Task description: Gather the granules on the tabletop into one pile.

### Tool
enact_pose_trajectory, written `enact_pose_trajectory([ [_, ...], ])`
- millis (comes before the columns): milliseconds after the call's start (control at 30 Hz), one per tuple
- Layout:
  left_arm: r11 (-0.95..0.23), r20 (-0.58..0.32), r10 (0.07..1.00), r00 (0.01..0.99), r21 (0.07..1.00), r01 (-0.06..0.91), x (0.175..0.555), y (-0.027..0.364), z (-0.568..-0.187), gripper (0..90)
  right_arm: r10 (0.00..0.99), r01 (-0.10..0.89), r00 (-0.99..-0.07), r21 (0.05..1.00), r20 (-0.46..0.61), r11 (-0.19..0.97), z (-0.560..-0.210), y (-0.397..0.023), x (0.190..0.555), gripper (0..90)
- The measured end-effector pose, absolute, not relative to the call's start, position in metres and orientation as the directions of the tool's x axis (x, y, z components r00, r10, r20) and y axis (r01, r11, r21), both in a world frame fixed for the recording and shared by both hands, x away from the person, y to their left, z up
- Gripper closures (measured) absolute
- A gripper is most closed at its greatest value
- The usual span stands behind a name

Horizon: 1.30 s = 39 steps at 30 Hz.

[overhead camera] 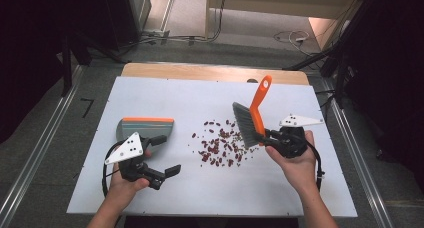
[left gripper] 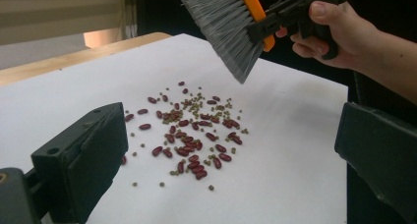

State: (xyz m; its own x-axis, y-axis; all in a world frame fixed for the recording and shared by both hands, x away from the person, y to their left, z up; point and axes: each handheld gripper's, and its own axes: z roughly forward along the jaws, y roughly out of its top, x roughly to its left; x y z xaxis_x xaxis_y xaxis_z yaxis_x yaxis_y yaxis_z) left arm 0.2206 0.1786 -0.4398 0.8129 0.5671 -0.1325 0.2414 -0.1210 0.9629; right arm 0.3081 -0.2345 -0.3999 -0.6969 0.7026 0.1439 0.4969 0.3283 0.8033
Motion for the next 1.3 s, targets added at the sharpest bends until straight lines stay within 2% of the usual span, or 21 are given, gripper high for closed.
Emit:
enact_pose_trajectory([
  [267,-0.112,-0.135,0.607,0.783,0.961,0.253,0.212,0.198,-0.448,0.0,0.786,0.557,-0.609,0.763,0.105,0.329,-0.404,-0.254,0.336,68.2],
  [467,-0.114,-0.113,0.614,0.781,0.967,0.230,0.209,0.199,-0.449,0.0,0.835,0.611,-0.548,0.705,0.049,0.360,-0.416,-0.260,0.356,68.3],
  [633,-0.107,-0.115,0.626,0.771,0.967,0.231,0.210,0.202,-0.454,0.0,0.875,0.665,-0.484,0.665,0.037,0.340,-0.419,-0.262,0.369,68.2],
  [733,-0.097,-0.124,0.631,0.766,0.967,0.236,0.211,0.204,-0.455,0.0,0.888,0.681,-0.459,0.635,-0.017,0.365,-0.421,-0.261,0.375,68.2],
  [900,-0.093,-0.129,0.633,0.763,0.966,0.240,0.211,0.207,-0.455,0.0,0.887,0.712,-0.462,0.592,-0.011,0.378,-0.426,-0.261,0.383,68.1],
  [1200,-0.099,-0.129,0.630,0.766,0.965,0.244,0.212,0.204,-0.456,0.0,0.866,0.698,-0.498,0.579,-0.029,0.421,-0.430,-0.252,0.383,68.1],
  [1300,-0.098,-0.129,0.630,0.766,0.965,0.243,0.211,0.204,-0.456,0.0,0.859,0.709,-0.511,0.549,-0.033,0.443,-0.428,-0.247,0.387,68.1],
])
